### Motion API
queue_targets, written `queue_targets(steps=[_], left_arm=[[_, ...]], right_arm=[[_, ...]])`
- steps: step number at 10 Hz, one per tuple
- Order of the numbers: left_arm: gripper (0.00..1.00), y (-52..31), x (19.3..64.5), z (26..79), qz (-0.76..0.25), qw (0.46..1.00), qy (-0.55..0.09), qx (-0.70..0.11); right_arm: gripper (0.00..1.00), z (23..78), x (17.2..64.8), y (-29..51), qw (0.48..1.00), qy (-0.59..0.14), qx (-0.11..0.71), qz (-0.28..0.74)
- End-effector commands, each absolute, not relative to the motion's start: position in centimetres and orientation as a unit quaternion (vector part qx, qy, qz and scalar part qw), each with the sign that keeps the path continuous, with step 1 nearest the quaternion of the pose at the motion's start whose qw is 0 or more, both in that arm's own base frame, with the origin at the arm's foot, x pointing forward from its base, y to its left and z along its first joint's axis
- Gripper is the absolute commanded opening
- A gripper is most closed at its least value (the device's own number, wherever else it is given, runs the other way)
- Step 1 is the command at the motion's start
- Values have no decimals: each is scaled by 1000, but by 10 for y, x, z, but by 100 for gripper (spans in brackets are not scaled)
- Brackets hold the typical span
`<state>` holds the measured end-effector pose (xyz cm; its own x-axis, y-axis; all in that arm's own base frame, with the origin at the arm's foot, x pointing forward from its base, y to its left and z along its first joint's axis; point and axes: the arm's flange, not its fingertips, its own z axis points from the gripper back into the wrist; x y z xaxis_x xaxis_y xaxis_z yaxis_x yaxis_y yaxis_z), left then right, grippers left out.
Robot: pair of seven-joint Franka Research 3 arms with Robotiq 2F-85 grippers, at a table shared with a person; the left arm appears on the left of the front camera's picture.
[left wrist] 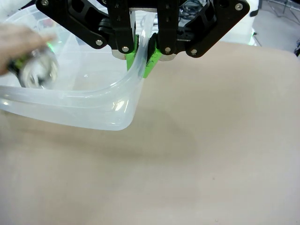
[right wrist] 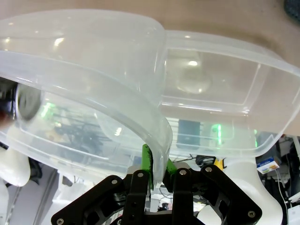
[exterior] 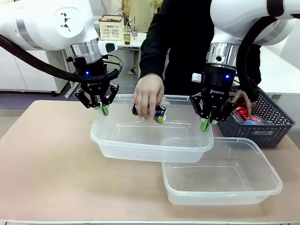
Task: Sort the waste into each basket.
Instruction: Offer the picked Organizing box to the human.
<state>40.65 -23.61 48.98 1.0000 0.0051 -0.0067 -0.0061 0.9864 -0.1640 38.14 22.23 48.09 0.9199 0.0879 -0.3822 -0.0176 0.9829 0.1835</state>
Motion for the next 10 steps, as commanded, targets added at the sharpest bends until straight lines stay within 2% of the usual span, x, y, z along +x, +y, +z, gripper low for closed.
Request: queue_targets(steps=[1,10], left_arm=[[7,-236,406,492,11,996,-4,-91],[7,-236,406,492,11,996,-4,-91]], right_arm=[[6,485,379,224,976,195,93,31],[6,485,379,224,976,195,93,31]])
